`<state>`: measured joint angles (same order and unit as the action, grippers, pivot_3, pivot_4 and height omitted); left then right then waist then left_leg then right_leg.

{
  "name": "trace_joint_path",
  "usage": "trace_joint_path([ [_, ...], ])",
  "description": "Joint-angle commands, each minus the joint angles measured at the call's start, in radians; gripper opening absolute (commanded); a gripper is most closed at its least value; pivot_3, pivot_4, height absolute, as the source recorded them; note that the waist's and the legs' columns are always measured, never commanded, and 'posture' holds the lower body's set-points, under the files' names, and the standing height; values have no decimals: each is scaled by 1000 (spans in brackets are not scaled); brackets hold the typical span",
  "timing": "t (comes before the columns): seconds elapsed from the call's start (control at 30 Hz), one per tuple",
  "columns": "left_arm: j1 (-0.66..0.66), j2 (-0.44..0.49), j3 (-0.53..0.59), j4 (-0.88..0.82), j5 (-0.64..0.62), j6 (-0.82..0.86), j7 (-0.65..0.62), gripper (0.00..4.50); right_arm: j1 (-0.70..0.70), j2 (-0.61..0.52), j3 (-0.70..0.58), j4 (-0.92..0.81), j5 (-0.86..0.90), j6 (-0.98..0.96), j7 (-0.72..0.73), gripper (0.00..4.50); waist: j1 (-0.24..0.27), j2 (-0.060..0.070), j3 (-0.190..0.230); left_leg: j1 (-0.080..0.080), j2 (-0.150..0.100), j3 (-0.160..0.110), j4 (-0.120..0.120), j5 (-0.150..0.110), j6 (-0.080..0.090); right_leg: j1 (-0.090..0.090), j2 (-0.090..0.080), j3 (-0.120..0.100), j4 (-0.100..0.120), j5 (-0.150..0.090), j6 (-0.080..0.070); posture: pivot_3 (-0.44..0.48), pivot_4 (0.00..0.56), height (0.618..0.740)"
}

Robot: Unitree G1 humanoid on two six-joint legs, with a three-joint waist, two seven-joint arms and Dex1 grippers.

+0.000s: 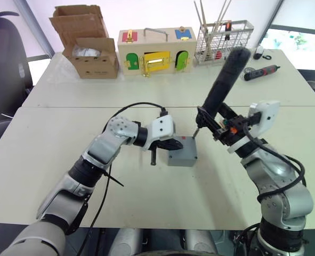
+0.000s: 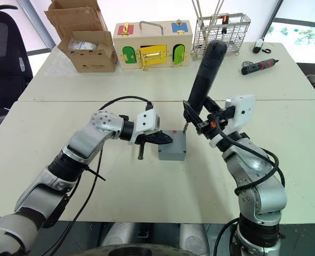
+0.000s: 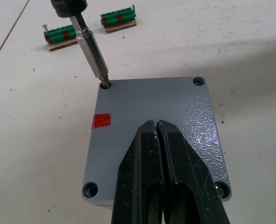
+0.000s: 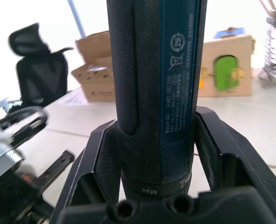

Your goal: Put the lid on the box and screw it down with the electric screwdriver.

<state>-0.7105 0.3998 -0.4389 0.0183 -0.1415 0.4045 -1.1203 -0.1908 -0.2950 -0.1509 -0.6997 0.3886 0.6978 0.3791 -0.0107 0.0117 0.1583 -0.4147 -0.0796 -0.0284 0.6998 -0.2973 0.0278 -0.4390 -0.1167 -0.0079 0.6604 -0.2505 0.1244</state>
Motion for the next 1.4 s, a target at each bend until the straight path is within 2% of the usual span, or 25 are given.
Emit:
trace_joint_path([
  [0.03,10,-5,-16,-10,20,-3,8,0,11,-30,91,51,-22,-8,24,1904,0,-2,0,2,0,0,0,-1,2,2,0,0,-1,0,0,0,150,694],
  [0.17,19,-4,-17,-26,25,14,11,0,18,-44,129,86,-35,-31,20,1904,0,-6,-3,8,3,0,-1,-3,5,11,3,0,-9,-1,1,0,150,694],
  [0.6,43,29,-21,-61,33,44,2,0,152,-32,156,154,-75,-131,-4,1904,1,-24,-19,11,4,-1,-2,-4,5,15,4,0,-11,-1,1,0,150,694],
  [0.87,41,33,-17,-59,27,46,-2,0,160,-27,171,160,-78,-152,-18,1904,1,-24,-19,23,4,-1,-5,-5,7,27,1,1,-15,-2,0,0,150,694],
  [1.4,44,42,-9,-61,29,35,-1,0,155,-24,189,170,-79,-159,-25,1904,2,-24,-19,23,4,-1,-6,-5,7,28,0,1,-17,-2,0,0,150,694],
])
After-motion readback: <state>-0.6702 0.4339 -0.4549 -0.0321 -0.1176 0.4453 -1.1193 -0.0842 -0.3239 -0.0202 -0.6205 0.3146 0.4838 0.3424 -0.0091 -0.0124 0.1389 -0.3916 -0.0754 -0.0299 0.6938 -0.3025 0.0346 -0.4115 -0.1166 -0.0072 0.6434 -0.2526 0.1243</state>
